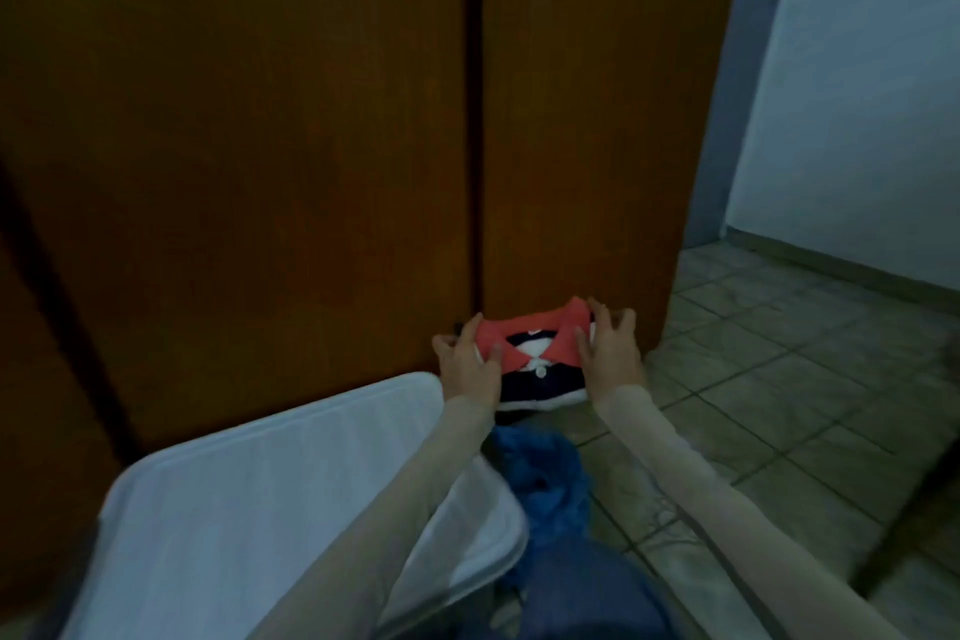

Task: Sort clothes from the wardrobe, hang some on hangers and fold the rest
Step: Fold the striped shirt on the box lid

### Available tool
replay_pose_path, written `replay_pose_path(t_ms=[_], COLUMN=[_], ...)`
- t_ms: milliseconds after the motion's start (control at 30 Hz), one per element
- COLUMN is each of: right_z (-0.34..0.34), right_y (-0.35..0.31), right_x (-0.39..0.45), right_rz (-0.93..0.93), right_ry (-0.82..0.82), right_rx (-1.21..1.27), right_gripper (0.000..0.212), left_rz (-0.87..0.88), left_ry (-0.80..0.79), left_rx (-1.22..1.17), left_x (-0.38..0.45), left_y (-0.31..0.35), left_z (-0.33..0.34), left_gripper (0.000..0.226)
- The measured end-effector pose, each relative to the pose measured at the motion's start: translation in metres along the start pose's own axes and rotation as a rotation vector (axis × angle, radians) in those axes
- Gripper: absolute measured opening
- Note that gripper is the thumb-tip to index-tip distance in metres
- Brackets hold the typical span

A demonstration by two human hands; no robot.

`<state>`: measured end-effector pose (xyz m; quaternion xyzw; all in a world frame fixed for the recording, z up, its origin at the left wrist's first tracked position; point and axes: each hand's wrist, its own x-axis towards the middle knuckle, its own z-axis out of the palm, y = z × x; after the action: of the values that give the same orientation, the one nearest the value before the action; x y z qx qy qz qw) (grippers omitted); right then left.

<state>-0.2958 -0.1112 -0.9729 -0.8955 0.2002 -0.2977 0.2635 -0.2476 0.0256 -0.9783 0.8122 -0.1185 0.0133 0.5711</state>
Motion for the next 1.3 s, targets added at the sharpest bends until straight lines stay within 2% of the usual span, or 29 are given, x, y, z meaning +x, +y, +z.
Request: replay_pose_path(t_ms=[133, 400, 600, 833, 1033, 1167, 1300], right_z=[-0.068, -0.224, -0.313, -0.370, -0.376, -0.366, -0.365], right_y=[0.041, 0.120, 0.178, 0.230, 0.259, 0.271, 0.270], right_x=[0.024, 0.041, 0.036, 0.025, 0.027, 0.027, 0.031], right_rz=[0.020, 0.095, 0.169, 0.336, 0.465, 0.649, 0.636], right_ry=[0.183, 0.448, 0.612, 0.622, 0.627, 0.532, 0.475], right_rx=[-0.044, -0.190, -0.282, -0.354, -0.411, -0.604, -0.811], right_gripper=[0.042, 0.042, 0.040, 0.036, 0.037, 0.036, 0.036], left_rz=[0.109, 0.366, 0.500, 0.604, 0.703, 0.677, 0.646], left_ry=[-0.094, -0.282, -0.439, -0.572, -0.578, -0.618, -0.653], left_rx=[-0.059, -0.144, -0.205, -0.226, -0.172, -0.102, 0.049], left_x=[0.000, -0.023, -0.055, -0.081, -0.078, -0.075, -0.076], left_y=[0.058, 0.175, 0.242, 0.288, 0.297, 0.286, 0.275], left_z=[0.062, 0.186, 0.270, 0.345, 0.392, 0.418, 0.433], left_gripper=[0.045, 0.045, 0.044, 0.042, 0.041, 0.038, 0.037])
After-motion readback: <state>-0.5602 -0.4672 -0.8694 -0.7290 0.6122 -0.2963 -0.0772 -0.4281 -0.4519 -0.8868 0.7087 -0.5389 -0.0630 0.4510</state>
